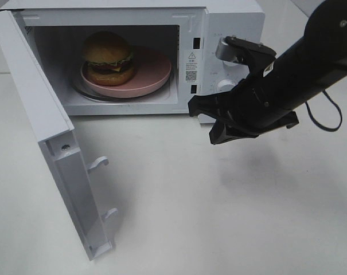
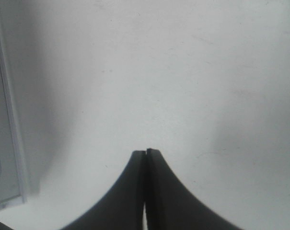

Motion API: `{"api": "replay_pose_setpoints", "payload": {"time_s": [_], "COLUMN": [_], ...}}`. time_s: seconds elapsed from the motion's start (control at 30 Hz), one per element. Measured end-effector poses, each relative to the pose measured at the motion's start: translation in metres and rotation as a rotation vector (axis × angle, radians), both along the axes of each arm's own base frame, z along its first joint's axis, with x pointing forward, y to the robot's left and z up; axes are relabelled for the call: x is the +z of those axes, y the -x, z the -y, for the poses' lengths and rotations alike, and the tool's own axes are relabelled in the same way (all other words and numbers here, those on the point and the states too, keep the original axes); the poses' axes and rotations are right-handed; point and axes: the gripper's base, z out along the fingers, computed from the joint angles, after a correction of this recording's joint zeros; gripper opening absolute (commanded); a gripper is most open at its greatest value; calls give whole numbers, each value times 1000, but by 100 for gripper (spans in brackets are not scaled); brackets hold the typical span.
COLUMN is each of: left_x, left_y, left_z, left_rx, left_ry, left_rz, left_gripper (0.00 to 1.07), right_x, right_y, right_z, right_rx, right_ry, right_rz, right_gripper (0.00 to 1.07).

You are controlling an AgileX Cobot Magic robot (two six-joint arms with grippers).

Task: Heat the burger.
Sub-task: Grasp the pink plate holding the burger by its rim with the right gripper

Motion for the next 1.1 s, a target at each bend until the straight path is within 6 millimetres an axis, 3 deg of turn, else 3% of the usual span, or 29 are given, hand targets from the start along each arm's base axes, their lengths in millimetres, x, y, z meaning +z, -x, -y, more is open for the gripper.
{"api": "replay_pose_setpoints", "payload": {"time_s": [0.07, 0.23, 0.33, 0.4, 0.43, 0.5, 0.53, 0.57, 0.6, 0.67, 0.77, 1.03, 1.1], "left_x": [0, 0, 0, 0, 0, 0, 0, 0, 0, 0, 0, 0, 0], "left_y": [0, 0, 0, 0, 0, 0, 0, 0, 0, 0, 0, 0, 0], "left_z": [0, 0, 0, 0, 0, 0, 0, 0, 0, 0, 0, 0, 0], "left_rx": [0, 0, 0, 0, 0, 0, 0, 0, 0, 0, 0, 0, 0], "left_ry": [0, 0, 0, 0, 0, 0, 0, 0, 0, 0, 0, 0, 0], "left_rz": [0, 0, 0, 0, 0, 0, 0, 0, 0, 0, 0, 0, 0], "left_gripper": [100, 100, 100, 100, 100, 100, 100, 100, 100, 100, 100, 100, 100], "right_x": [3, 21, 23, 29, 29, 30, 30, 30, 30, 30, 29, 29, 30], "right_y": [-1, -2, -2, -1, -1, 0, 0, 1, 1, 2, 2, -2, -4], "right_z": [0, 3, 3, 6, 6, 8, 8, 9, 9, 10, 10, 17, 20], "right_rx": [52, 390, 445, 647, 647, 840, 840, 971, 971, 1161, 1306, 1444, 1464], "right_ry": [30, 216, 242, 327, 327, 387, 387, 424, 424, 465, 498, 622, 667], "right_rz": [9, 37, 42, 60, 60, 94, 94, 121, 121, 165, 209, 229, 240], "right_gripper": [1, 1, 1, 2, 2, 2, 2, 3, 3, 4, 5, 11, 17]}}
